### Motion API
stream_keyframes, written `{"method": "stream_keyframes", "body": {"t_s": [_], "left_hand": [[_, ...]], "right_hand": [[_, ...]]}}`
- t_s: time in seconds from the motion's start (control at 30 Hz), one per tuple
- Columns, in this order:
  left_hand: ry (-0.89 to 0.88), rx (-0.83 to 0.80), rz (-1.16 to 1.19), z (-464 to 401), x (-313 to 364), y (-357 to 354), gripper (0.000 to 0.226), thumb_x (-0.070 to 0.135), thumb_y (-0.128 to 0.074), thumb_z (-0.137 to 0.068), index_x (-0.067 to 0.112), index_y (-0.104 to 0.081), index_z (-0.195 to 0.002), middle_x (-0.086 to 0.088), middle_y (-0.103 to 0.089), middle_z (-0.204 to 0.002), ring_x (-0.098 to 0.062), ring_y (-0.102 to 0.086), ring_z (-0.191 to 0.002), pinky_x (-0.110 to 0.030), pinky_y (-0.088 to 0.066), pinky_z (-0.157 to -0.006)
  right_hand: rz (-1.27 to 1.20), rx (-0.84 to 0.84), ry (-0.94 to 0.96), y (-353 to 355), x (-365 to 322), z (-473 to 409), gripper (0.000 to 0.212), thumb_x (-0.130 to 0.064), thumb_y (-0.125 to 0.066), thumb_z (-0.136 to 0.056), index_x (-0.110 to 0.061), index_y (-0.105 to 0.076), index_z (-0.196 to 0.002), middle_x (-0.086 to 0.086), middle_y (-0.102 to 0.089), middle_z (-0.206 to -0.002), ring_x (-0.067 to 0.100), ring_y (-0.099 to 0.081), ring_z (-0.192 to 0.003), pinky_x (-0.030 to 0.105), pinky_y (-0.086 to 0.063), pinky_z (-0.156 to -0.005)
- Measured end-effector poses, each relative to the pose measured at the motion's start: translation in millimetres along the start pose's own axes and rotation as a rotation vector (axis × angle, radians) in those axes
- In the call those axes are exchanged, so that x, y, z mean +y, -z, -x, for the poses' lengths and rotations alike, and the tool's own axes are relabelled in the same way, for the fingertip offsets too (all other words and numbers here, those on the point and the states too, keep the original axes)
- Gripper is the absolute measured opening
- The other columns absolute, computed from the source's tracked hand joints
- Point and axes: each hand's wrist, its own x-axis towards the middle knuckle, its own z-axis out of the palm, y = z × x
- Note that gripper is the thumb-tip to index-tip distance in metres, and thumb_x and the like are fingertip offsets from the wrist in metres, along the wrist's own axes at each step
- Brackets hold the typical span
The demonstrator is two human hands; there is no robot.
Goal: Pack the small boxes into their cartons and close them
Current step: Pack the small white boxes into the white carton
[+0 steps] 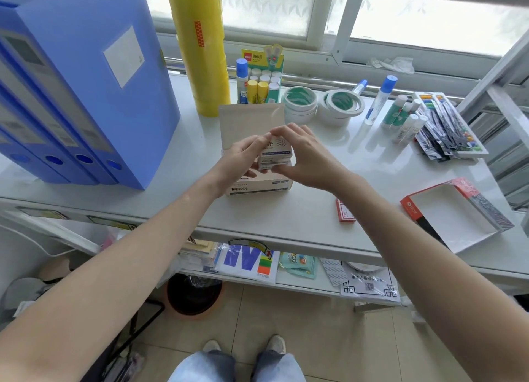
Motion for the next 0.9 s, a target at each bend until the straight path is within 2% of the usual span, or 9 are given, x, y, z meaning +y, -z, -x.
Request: {"method": "stream_keyframes", "body": {"t_s": [0.07, 0.17, 0.3, 0.43, 0.53, 0.6, 0.67, 0.77, 0.9], "left_hand": [[0.001, 0.008, 0.006, -2, -1, 1, 0.033, 0.048, -0.038, -0.096, 0.024, -0.059, -0.107, 0.001, -0.065, -0.086, -0.016, -0.061, -0.073, -0.027, -0.047, -0.068], [0.020, 0.058, 0.005, -4, -3, 5, 0.040, 0.051, -0.042, -0.093, 0.020, -0.049, -0.117, -0.002, -0.066, -0.091, -0.017, -0.063, -0.077, -0.031, -0.049, -0.073], [0.029, 0.119, -0.003, -6, -5, 13, 0.050, 0.057, -0.037, -0.091, 0.019, -0.042, -0.122, -0.004, -0.066, -0.109, -0.016, -0.062, -0.101, -0.031, -0.047, -0.082], [-0.005, 0.371, -0.016, -9, -11, 25, 0.036, 0.030, -0.042, -0.094, 0.017, -0.040, -0.128, 0.000, -0.052, -0.128, -0.013, -0.047, -0.118, -0.026, -0.034, -0.093], [0.053, 0.352, -0.149, -11, -21, 31, 0.063, 0.010, -0.055, -0.087, 0.012, -0.024, -0.142, -0.002, -0.036, -0.143, -0.014, -0.037, -0.130, -0.018, -0.032, -0.092], [0.143, 0.269, -0.180, -14, -29, 32, 0.086, 0.004, -0.064, -0.079, 0.010, -0.010, -0.146, -0.001, -0.033, -0.140, -0.013, -0.039, -0.126, -0.015, -0.038, -0.085], [0.208, 0.197, -0.193, -21, -39, 34, 0.102, 0.004, -0.072, -0.066, 0.012, -0.008, -0.145, -0.007, -0.039, -0.139, -0.022, -0.048, -0.124, -0.025, -0.046, -0.085], [0.263, 0.159, -0.313, -29, -48, 35, 0.096, 0.014, -0.075, -0.052, 0.017, -0.022, -0.133, -0.012, -0.054, -0.120, -0.029, -0.055, -0.113, -0.038, -0.050, -0.091], [0.283, 0.173, -0.483, -33, -53, 34, 0.100, 0.027, -0.077, -0.050, 0.021, -0.022, -0.133, -0.009, -0.058, -0.116, -0.030, -0.057, -0.108, -0.045, -0.050, -0.092]], "right_hand": [[0.065, 0.016, 0.019, 0, -1, -5, 0.051, -0.022, -0.067, -0.077, -0.011, -0.049, -0.123, 0.009, -0.057, -0.117, 0.029, -0.047, -0.107, 0.040, -0.043, -0.092], [0.111, -0.017, 0.047, -1, 0, -13, 0.046, -0.022, -0.067, -0.077, -0.009, -0.052, -0.119, 0.009, -0.060, -0.114, 0.026, -0.047, -0.101, 0.031, -0.039, -0.086], [0.109, -0.006, 0.011, -1, 1, -23, 0.041, -0.023, -0.071, -0.074, -0.006, -0.056, -0.108, 0.011, -0.062, -0.106, 0.026, -0.050, -0.097, 0.027, -0.035, -0.078], [0.140, -0.066, -0.043, -13, 4, -30, 0.036, -0.021, -0.069, -0.075, -0.006, -0.056, -0.106, 0.012, -0.062, -0.107, 0.028, -0.051, -0.098, 0.032, -0.039, -0.079], [0.195, -0.143, -0.082, -27, 8, -33, 0.033, -0.021, -0.065, -0.076, -0.005, -0.056, -0.104, 0.013, -0.062, -0.105, 0.028, -0.052, -0.096, 0.028, -0.036, -0.073], [0.206, -0.161, -0.123, -35, 11, -35, 0.034, -0.021, -0.066, -0.076, -0.005, -0.056, -0.104, 0.013, -0.062, -0.106, 0.029, -0.053, -0.096, 0.028, -0.035, -0.072], [0.230, -0.182, -0.144, -42, 13, -38, 0.036, -0.022, -0.066, -0.075, -0.004, -0.055, -0.105, 0.014, -0.062, -0.107, 0.030, -0.053, -0.098, 0.032, -0.039, -0.075], [0.255, -0.198, -0.165, -53, 14, -42, 0.036, -0.019, -0.064, -0.075, -0.004, -0.054, -0.107, 0.016, -0.062, -0.108, 0.032, -0.053, -0.100, 0.035, -0.041, -0.078], [0.236, -0.146, -0.192, -63, 17, -47, 0.032, -0.011, -0.059, -0.074, -0.003, -0.052, -0.104, 0.017, -0.061, -0.103, 0.033, -0.053, -0.097, 0.035, -0.041, -0.076]]}}
